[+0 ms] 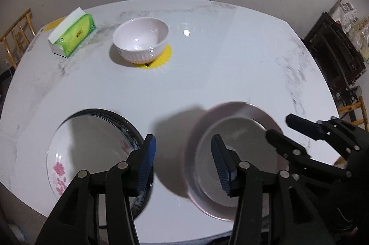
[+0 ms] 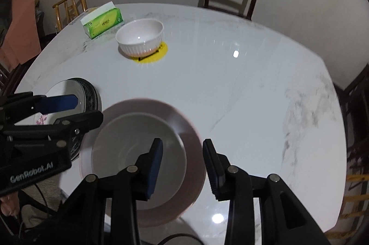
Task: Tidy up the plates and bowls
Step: 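Open both tools and withdraw them from the nested bowls, then move both tools to the white ribbed bowl on the yellow mat and grip its rim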
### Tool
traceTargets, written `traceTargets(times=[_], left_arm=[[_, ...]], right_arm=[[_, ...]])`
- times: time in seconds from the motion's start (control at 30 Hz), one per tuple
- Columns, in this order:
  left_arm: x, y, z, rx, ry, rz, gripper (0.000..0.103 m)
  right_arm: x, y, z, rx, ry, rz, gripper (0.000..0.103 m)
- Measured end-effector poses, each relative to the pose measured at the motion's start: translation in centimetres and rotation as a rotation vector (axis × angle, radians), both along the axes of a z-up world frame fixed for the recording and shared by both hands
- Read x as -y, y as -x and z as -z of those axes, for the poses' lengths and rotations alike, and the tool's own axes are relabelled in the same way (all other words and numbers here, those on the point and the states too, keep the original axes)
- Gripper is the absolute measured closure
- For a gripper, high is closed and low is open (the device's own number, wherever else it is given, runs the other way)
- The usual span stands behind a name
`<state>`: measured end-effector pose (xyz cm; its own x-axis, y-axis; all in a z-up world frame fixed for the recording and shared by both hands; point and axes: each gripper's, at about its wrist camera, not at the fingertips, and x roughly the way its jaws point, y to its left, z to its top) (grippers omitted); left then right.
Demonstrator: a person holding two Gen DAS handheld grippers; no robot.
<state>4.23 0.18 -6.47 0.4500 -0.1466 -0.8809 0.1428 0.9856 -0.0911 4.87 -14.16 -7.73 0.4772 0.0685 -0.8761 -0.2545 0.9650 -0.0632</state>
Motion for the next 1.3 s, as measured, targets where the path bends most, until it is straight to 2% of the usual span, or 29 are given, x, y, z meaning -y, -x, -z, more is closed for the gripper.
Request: traceTargets(times=[0.47,0.9,1.03,1.17,1.3], left_arm=[[-5.6,-2.8,0.9,0.024,-0.006,-0.143,0.053],[-10.8,-7.3,2.0,0.002,-0.002,-0.248,0.053],[-12.0,-9.5,2.0,0.003,0.016,-0.278,0.053],[-13.0,-11.9,1.8,0.013,0.054,-0.305,0.053],[-13.8,-14.6,2.2,-0.001,0.135,-0.333,0.053]], right_arm=[[-2.3,-2.8,0.2,0.035,0.047,-0.033,0.067],[-4.2,-8.7,0.9,0.018,0.075,-0.072,0.067],[-3.9,-11.3,1.2,-0.021,0.023,-0.097,0.067],[-2.9,-15.1,1.8,-0.103,-0.100,-0.102,0.067],[-2.0,-18.4,2.3,-0.158,-0.227,-0.080,0.067]])
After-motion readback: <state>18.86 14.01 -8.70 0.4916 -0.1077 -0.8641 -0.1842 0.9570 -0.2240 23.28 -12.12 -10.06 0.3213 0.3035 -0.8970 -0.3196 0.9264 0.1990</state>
